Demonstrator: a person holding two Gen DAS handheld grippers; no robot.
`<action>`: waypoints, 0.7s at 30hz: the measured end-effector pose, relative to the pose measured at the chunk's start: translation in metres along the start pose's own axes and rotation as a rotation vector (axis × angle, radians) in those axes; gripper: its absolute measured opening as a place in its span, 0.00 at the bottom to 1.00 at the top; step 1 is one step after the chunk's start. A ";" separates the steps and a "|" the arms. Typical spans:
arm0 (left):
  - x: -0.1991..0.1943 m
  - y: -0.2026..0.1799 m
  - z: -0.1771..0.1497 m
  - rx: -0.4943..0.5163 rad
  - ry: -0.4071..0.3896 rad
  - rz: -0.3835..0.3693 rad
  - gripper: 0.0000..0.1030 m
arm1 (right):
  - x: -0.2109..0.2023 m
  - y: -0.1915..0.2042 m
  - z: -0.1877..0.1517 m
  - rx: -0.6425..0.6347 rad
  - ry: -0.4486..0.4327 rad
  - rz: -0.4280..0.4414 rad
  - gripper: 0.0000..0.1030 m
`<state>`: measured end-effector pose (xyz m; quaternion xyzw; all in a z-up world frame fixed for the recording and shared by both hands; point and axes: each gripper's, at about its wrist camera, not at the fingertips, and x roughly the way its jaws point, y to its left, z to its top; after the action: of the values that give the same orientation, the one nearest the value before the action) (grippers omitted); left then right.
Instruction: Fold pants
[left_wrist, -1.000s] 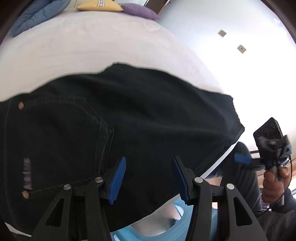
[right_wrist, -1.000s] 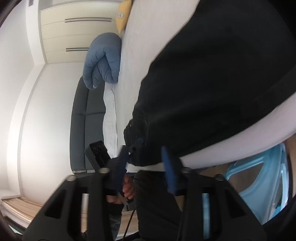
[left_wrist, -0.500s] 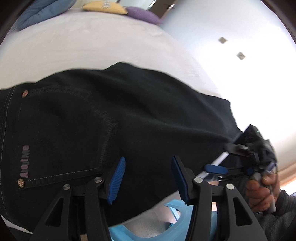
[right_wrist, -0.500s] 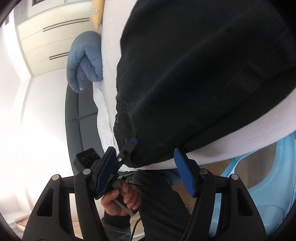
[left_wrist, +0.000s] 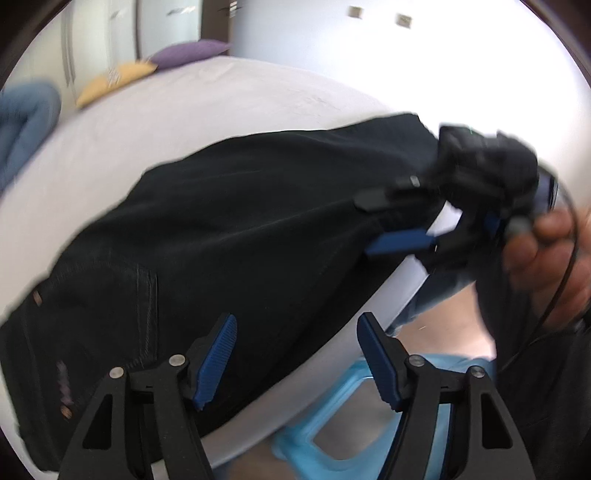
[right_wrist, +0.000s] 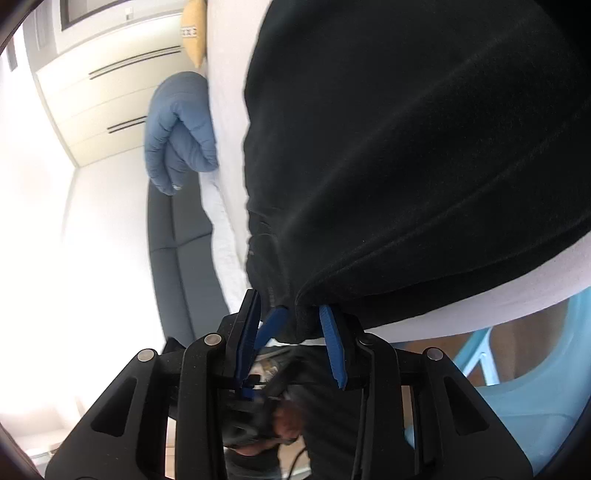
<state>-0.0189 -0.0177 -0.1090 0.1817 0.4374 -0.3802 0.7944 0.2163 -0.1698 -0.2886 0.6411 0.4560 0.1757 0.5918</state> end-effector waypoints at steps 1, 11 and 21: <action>0.002 -0.009 0.002 0.055 -0.005 0.061 0.68 | 0.000 -0.001 0.000 0.006 0.000 0.004 0.31; 0.016 -0.034 -0.002 0.369 -0.095 0.461 0.33 | -0.004 -0.006 0.000 0.067 0.017 0.078 0.31; 0.024 -0.048 -0.024 0.502 -0.102 0.469 0.03 | -0.028 -0.013 -0.004 0.112 0.003 0.077 0.33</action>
<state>-0.0611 -0.0441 -0.1400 0.4479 0.2363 -0.2916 0.8115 0.1935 -0.1912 -0.2911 0.6900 0.4408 0.1736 0.5473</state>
